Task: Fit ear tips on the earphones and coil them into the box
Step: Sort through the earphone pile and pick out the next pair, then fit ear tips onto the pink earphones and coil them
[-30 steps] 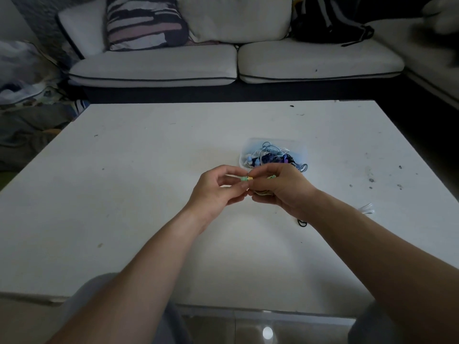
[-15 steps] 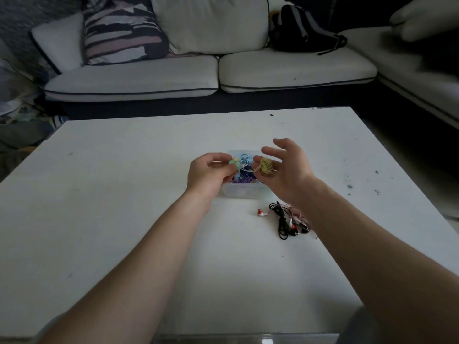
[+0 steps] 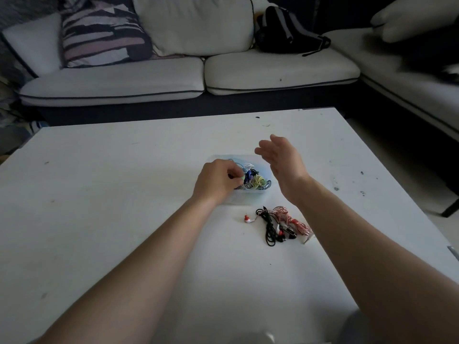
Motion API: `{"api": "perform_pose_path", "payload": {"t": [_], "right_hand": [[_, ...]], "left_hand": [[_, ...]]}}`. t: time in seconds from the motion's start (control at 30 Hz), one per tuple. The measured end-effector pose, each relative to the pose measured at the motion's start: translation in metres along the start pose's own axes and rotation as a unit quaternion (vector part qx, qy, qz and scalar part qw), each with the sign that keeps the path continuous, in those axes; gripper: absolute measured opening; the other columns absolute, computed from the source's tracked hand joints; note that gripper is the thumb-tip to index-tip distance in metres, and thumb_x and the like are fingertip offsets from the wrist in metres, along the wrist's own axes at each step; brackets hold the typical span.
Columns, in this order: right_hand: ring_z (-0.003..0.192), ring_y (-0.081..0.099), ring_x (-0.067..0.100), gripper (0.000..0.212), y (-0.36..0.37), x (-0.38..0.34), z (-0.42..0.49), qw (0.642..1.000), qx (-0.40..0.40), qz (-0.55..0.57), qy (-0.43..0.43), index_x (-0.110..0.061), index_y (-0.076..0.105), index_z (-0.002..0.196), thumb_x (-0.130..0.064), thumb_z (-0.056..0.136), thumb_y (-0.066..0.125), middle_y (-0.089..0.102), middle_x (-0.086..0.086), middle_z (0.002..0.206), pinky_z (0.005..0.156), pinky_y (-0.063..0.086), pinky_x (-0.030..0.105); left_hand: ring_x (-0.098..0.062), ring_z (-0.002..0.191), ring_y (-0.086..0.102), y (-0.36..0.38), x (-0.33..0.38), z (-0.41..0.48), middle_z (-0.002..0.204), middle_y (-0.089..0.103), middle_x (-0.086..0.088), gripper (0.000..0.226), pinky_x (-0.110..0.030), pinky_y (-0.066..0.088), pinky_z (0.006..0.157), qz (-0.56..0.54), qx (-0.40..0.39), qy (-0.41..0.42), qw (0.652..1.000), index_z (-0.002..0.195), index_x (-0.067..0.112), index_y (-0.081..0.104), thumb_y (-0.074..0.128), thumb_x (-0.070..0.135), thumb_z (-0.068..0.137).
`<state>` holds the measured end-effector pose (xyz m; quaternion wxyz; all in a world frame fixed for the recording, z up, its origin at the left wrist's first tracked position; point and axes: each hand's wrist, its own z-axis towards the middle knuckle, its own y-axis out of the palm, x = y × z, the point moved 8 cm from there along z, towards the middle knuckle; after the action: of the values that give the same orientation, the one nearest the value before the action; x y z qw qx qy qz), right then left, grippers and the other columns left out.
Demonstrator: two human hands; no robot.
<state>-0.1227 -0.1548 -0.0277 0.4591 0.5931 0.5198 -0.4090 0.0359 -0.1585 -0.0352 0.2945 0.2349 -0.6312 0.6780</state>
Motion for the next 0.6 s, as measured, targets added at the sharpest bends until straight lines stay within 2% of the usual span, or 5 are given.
{"api": "perform_pose_path", "payload": {"t": [0.07, 0.2, 0.4, 0.47, 0.6], "right_hand": [[0.108, 0.061, 0.016, 0.035, -0.006, 0.0, -0.002, 1.0, 0.025, -0.009, -0.005, -0.015, 0.068, 0.112, -0.034, 0.102, 0.04, 0.07, 0.006, 0.119, 0.104, 0.037, 0.036], [0.093, 0.064, 0.022, 0.024, -0.018, 0.0, -0.007, 0.998, 0.053, -0.045, 0.0, -0.009, 0.07, 0.104, -0.02, 0.096, 0.05, 0.072, 0.008, 0.105, 0.095, 0.051, 0.041], [0.082, 0.065, 0.018, 0.019, -0.04, 0.0, -0.018, 0.971, 0.027, -0.233, -0.039, -0.01, 0.07, 0.102, -0.01, 0.094, 0.052, 0.073, 0.003, 0.096, 0.075, 0.051, 0.031], [0.085, 0.066, 0.017, 0.019, -0.047, 0.004, -0.02, 0.937, -0.003, -0.345, -0.051, -0.015, 0.069, 0.1, -0.006, 0.092, 0.054, 0.073, 0.0, 0.096, 0.072, 0.049, 0.026], [0.099, 0.062, 0.015, 0.018, -0.069, 0.031, -0.027, 0.804, -0.074, -0.59, -0.028, -0.023, 0.069, 0.105, -0.018, 0.088, 0.066, 0.068, -0.005, 0.105, 0.084, 0.047, 0.026]], "left_hand": [[-0.002, 0.073, 0.06, -0.003, 0.001, -0.003, 0.082, 0.069, 0.013, 0.014, -0.006, 0.041, 0.067, 0.015, -0.006, 0.009, 1.0, 0.089, 0.021, 0.079, 0.071, 0.011, 0.084], [-0.009, 0.077, 0.058, -0.016, -0.003, -0.017, 0.098, 0.07, 0.01, 0.027, -0.017, 0.041, 0.074, 0.02, 0.04, 0.006, 0.999, 0.092, 0.023, 0.077, 0.059, 0.004, 0.09], [-0.004, 0.073, 0.058, -0.008, 0.016, -0.046, 0.093, 0.07, 0.01, 0.024, -0.02, 0.046, 0.073, -0.023, 0.07, 0.047, 0.996, 0.091, 0.023, 0.075, 0.059, 0.006, 0.086], [0.001, 0.069, 0.056, 0.013, 0.027, -0.056, 0.087, 0.069, 0.013, 0.022, -0.019, 0.045, 0.069, -0.035, 0.022, 0.061, 0.997, 0.09, 0.024, 0.074, 0.061, 0.006, 0.086], [-0.001, 0.075, 0.062, 0.066, 0.036, -0.074, 0.086, 0.07, 0.014, 0.019, -0.026, 0.054, 0.073, -0.021, -0.086, 0.049, 0.995, 0.092, 0.028, 0.072, 0.06, 0.013, 0.088]]}}
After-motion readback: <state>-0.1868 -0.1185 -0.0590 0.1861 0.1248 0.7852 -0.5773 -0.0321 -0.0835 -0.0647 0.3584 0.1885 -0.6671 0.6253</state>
